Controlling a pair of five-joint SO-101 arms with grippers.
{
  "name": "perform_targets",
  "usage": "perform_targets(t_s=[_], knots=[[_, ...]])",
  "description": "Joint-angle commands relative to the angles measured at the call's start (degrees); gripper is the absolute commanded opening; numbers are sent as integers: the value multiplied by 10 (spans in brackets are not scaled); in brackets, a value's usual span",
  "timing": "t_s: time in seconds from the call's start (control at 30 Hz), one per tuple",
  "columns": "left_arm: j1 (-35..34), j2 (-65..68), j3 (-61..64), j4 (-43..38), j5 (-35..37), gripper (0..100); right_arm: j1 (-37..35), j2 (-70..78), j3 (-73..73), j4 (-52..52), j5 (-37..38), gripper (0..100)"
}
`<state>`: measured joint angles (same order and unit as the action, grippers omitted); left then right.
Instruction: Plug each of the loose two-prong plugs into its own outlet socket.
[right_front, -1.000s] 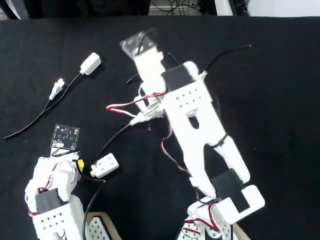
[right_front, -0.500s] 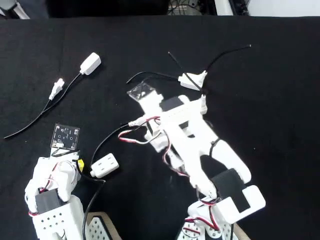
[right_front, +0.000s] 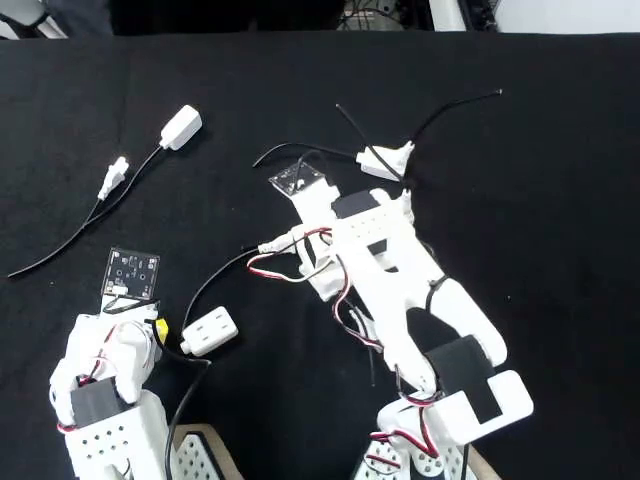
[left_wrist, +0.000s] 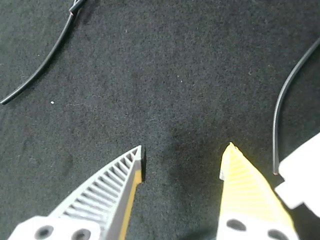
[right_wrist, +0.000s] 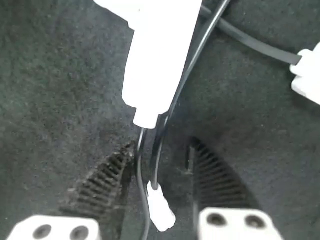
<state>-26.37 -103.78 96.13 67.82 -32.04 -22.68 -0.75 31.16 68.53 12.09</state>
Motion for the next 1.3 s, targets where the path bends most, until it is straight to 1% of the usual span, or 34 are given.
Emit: perform_targets(t_s=[0.0,0.1,0.17,0.27,0.33,0.43,0.5,0.57,0.7,0.8,0.97,1.13,1.27], knots=[[-3,-5,7,-10,-2,249,12,-36,-13,40,11,156],[-3,-5,7,-10,-2,249,12,-102,-32,94,62,162],[-3,-5,7,-10,-2,249,12,-156,-37,128,84,188],[-3,-5,7,-10,-2,249,12,-239,-36,164,101,213],[-3,-5,7,-10,-2,249,13,-282,-35,193,116,212],[-4,-5,7,-10,-2,249,13,-320,-12,231,148,212],[-4,-5,7,-10,-2,249,13,-321,24,237,160,212],[-4,-5,7,-10,-2,249,13,-315,71,224,164,212],[-2,-5,7,-10,-3,249,13,-307,158,154,164,214],[0,-5,7,-10,-3,249,11,-307,204,132,187,215],[0,-5,7,-10,-3,249,39,-307,237,84,199,216],[1,-5,7,-10,-3,249,75,-307,255,50,243,217],[1,-5,7,-10,-3,249,94,-307,256,21,258,279]])
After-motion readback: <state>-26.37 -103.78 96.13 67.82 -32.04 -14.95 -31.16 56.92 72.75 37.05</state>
